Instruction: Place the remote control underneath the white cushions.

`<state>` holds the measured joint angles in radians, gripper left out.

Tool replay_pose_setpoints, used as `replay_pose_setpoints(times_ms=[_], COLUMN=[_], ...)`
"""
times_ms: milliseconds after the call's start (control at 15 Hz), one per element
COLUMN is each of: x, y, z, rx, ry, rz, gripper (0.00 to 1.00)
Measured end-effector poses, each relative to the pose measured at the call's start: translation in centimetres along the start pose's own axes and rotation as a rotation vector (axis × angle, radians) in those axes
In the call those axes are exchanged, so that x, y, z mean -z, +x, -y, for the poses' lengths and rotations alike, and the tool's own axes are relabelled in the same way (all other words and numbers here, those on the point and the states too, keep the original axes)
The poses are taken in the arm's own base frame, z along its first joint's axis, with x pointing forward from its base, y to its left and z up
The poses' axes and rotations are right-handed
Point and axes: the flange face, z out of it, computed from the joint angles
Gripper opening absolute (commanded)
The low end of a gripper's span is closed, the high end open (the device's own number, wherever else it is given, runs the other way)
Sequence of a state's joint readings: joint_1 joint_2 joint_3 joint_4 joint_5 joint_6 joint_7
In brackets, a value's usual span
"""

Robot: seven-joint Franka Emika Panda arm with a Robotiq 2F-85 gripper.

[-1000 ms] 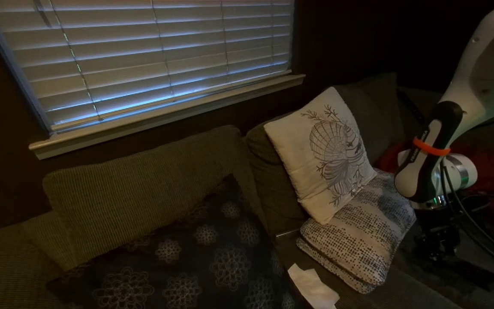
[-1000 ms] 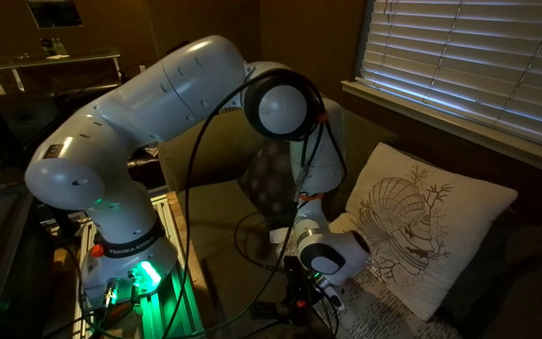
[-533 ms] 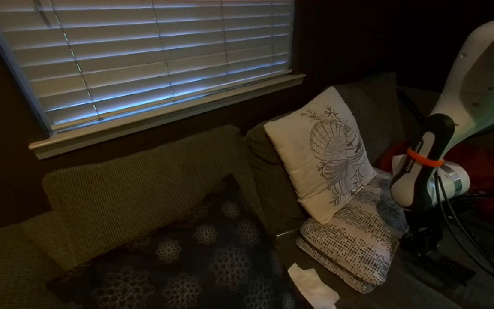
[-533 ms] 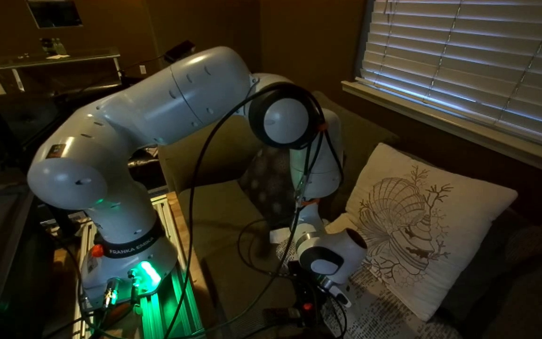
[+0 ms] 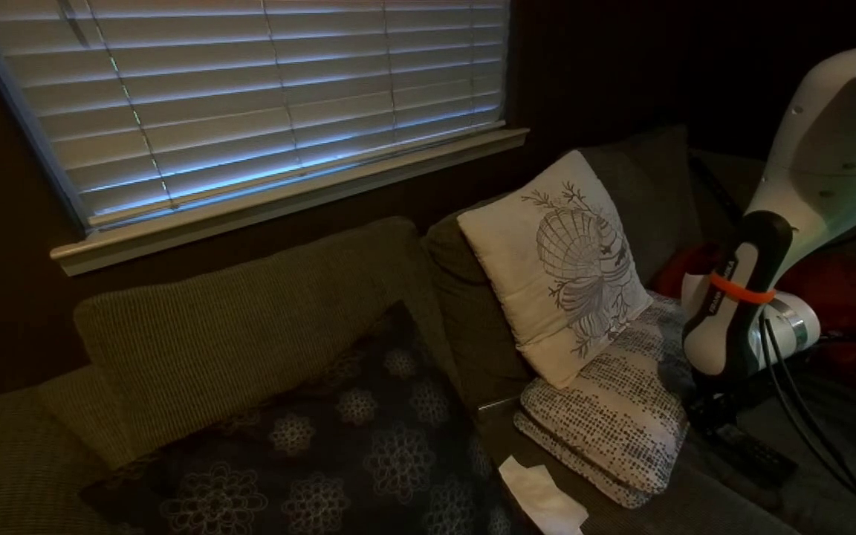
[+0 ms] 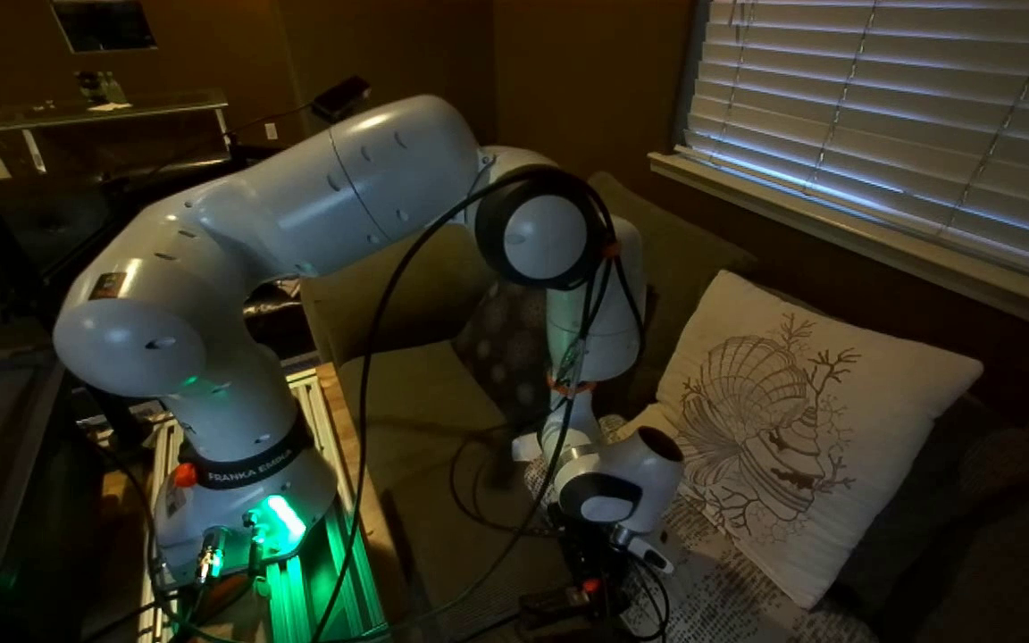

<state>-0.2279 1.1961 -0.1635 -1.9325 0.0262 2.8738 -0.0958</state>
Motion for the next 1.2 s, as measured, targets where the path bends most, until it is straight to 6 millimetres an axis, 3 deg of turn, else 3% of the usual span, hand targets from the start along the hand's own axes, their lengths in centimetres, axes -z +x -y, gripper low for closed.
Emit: replay_pose_setpoints(times_ms=[733,1200], x=[0.8,1.8], y=[-1.7,-1.6], z=[1.7,2.1], rx=[0.115,0.146], ry=[-0.082,-0.108], rz=[-0.196,-0.287], gripper=[0.28,0.28])
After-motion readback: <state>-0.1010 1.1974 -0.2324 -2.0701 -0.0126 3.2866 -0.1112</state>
